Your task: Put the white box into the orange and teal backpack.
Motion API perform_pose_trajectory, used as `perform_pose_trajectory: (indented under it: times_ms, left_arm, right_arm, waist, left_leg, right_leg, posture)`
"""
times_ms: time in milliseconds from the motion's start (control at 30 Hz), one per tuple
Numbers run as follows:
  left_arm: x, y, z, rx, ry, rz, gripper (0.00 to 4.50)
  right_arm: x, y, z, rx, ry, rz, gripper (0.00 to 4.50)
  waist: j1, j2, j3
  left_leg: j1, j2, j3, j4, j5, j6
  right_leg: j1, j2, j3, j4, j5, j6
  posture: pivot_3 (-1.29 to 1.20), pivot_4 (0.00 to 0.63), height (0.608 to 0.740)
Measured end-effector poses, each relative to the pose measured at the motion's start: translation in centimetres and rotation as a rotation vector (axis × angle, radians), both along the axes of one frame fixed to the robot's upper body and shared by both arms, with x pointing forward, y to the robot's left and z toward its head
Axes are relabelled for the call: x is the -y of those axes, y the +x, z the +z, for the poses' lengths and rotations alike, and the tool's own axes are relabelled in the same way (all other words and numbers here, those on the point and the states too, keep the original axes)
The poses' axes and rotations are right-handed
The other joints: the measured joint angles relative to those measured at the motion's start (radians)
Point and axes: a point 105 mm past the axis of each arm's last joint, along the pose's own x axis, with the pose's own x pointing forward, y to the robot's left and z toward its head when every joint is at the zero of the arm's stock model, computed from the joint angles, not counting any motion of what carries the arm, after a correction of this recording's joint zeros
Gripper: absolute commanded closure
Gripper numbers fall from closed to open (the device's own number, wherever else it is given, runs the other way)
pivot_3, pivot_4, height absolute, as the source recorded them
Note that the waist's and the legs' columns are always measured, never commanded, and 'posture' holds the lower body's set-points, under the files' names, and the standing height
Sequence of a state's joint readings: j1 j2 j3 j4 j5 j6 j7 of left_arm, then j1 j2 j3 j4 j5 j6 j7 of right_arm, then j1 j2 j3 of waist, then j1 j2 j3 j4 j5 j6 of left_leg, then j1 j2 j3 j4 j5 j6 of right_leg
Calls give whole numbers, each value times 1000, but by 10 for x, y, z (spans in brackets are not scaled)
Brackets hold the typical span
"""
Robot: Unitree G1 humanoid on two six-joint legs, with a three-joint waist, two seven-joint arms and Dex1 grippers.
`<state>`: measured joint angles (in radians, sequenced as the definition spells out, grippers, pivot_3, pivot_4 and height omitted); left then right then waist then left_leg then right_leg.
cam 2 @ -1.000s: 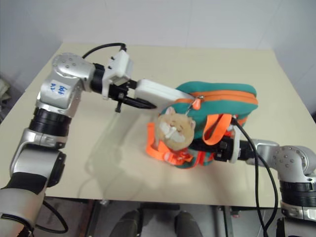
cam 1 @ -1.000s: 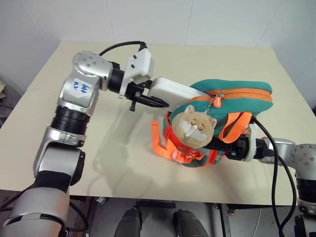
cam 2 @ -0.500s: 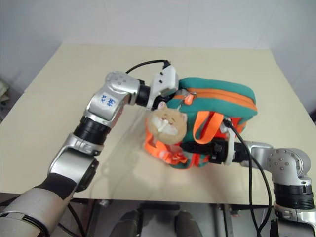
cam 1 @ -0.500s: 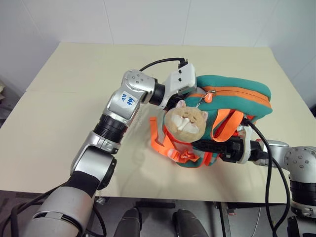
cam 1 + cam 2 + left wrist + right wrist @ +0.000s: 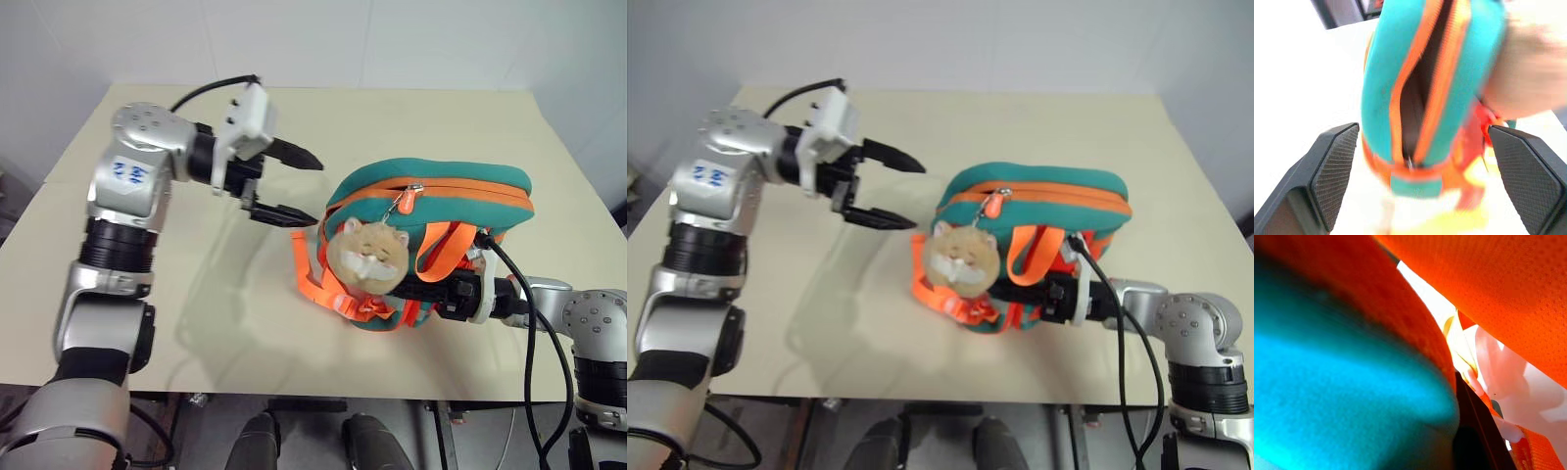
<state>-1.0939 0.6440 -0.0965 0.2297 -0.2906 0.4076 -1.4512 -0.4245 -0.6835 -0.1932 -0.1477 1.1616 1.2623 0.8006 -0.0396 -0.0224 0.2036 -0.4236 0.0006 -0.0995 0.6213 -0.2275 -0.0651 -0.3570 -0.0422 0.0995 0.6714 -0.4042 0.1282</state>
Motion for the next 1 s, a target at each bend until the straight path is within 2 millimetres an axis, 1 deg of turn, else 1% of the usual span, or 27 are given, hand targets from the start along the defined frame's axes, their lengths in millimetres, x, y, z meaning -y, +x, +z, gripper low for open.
perform_pose_trajectory:
  times_ms: [67, 133, 233, 333, 433, 600, 667, 767, 867, 933, 1000]
  left_arm:
    - [-2, -11, -1, -28, -15, -29, 11]
    - [0, -23, 3, -44, -46, -58, 11]
    - [11, -43, 5, -43, -72, -112, 11]
    - [28, -53, -5, -58, -83, -143, 11]
    - [41, -55, -16, -84, -82, -144, 11]
    - [48, -50, -26, -64, -52, -111, 11]
    - [52, -45, -30, -17, -30, -83, 11]
    - [56, -36, -33, 52, -25, -40, 603]
    - [59, -27, -31, 74, -52, -6, 1471]
    - [58, -24, -27, 89, -55, 4, 2096]
    - [58, -22, -26, 95, -59, 8, 2620]
  right_arm:
    - [0, 1, -1, -3, 1, -2, 4108]
    - [0, 2, -1, -3, 0, -2, 4108]
    - [-3, 4, -2, -7, 2, 4, 4108]
    - [-4, 5, -3, -10, 3, 9, 4108]
    - [-5, 6, -2, -6, 2, 14, 4108]
    - [-5, 6, -3, -6, -1, 12, 4108]
    - [-5, 6, -3, -6, 1, 12, 4108]
    - [-6, 6, -3, -6, 7, 14, 4108]
    - [-7, 7, -3, -4, 13, 11, 4108]
    - [-6, 7, -2, -3, 14, 9, 4108]
    - [-6, 7, -3, -3, 13, 8, 4108]
  waist:
    - [9, 0, 0]
    - [11, 0, 0]
    - [11, 0, 0]
    - [9, 0, 0]
    - [8, 0, 0]
    - [8, 0, 0]
    - [10, 0, 0]
    - [11, 0, 0]
    - [11, 0, 0]
    - [11, 0, 0]
    - [11, 0, 0]
  left_leg:
    - [0, 0, 0, 0, 0, 0]
    - [0, 2, -1, 1, 0, 1]
    - [0, 2, -1, 1, 0, 1]
    - [1, 0, 0, 2, 0, 1]
    - [1, 0, 0, 2, 0, 1]
    - [1, 0, 0, 2, 0, 1]
    - [1, -1, 0, 2, 0, 1]
    - [1, -1, 0, 2, 0, 1]
    - [1, -1, 0, 2, 0, 1]
    - [1, -1, 0, 2, 0, 1]
    - [1, -1, 0, 2, 0, 1]
  right_leg:
    - [0, 0, 0, 0, 0, 0]
    - [0, 0, 0, 1, 0, 0]
    - [1, 0, 0, 1, 0, 0]
    - [1, 1, 0, 2, 0, 0]
    - [1, 2, 0, 3, 0, 0]
    - [1, 2, 0, 2, 0, 0]
    - [1, 1, 0, 2, 0, 0]
    - [1, 1, 0, 2, 0, 0]
    - [1, 1, 0, 2, 0, 0]
    - [1, 1, 0, 2, 0, 0]
    - [1, 1, 0, 2, 0, 0]
  posture:
    - [0, 150, 740]
    - [0, 150, 740]
    - [0, 150, 740]
    - [0, 150, 740]
    - [0, 150, 740]
    - [0, 150, 740]
    - [0, 150, 740]
    - [0, 150, 740]
    - [0, 150, 740]
    - [0, 150, 740]
    - [0, 150, 740]
